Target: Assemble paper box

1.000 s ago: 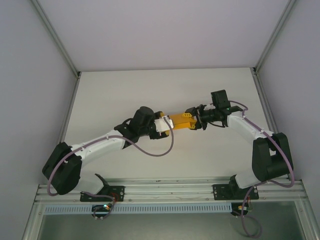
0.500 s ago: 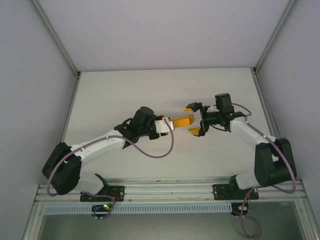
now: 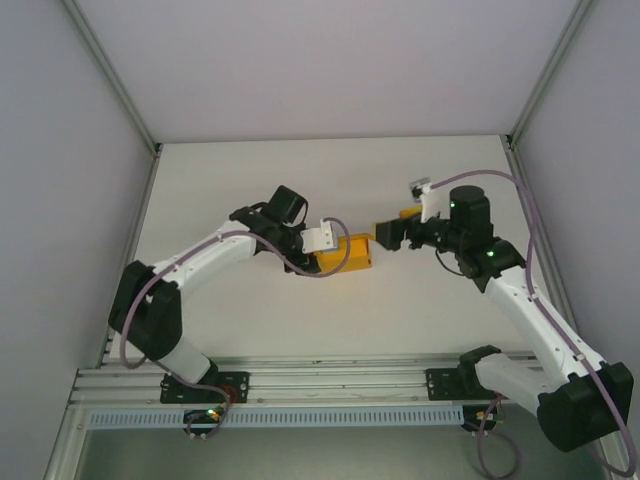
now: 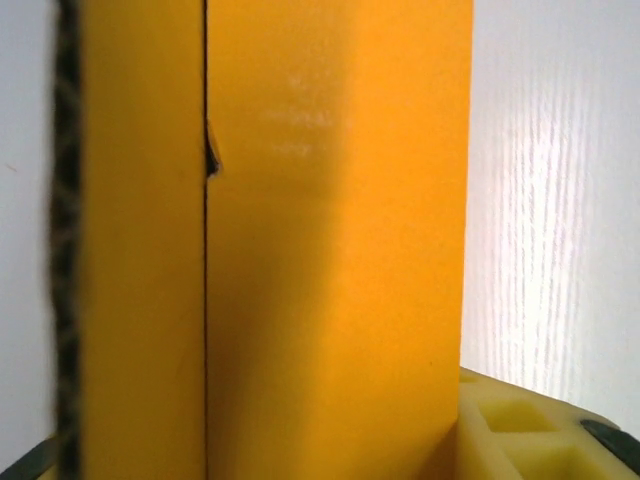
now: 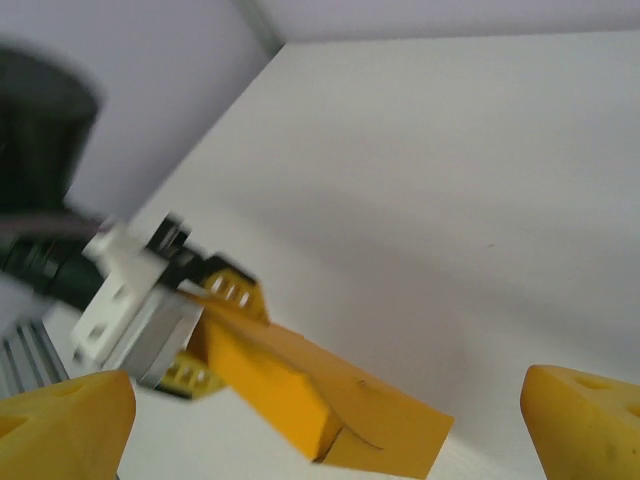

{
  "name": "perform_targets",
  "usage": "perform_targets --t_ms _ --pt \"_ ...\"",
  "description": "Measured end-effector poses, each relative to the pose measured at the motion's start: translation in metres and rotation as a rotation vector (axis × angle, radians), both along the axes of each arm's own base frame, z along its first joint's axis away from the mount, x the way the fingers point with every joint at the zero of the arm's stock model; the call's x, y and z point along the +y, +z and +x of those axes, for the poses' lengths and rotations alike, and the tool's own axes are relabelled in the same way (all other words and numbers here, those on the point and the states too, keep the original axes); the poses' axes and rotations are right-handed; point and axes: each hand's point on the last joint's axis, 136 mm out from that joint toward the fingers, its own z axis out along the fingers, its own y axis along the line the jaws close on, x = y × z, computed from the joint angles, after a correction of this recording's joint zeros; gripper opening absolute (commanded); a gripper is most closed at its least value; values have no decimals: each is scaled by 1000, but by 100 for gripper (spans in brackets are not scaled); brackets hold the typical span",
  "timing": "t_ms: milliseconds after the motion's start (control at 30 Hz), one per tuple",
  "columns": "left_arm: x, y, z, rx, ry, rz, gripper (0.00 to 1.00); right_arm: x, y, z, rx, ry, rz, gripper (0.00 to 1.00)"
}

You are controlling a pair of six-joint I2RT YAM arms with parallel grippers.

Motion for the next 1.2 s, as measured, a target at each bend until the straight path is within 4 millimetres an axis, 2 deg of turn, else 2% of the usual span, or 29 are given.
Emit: perform_targets --t_ms 67,167,367,433,633,800,833,1000,1133,1200 --pt "5 -11 -2 51 5 35 45 7 -10 -4 -19 54 -63 87" --pt "9 -22 -6 100 7 74 46 11 -34 2 16 87 -137 85" --pt "8 -25 -4 123 8 95 48 24 -75 17 124 149 -223 60" --pt "9 -25 -5 127 8 97 48 28 -83 17 143 168 -244 58" --pt "10 -26 -6 132 9 101 48 32 -93 12 174 205 -282 57" --pt "9 -26 -5 137 8 104 48 30 -102 9 195 217 -313 51" --pt "8 -27 -4 137 8 105 48 30 -106 8 207 221 -318 49" --pt "8 -27 -5 139 8 107 48 32 -123 6 271 238 -358 19" --pt "8 -27 -5 139 9 107 48 35 -123 9 275 227 -371 18" --pt "8 -27 -5 139 9 107 48 39 -122 8 269 230 -381 13"
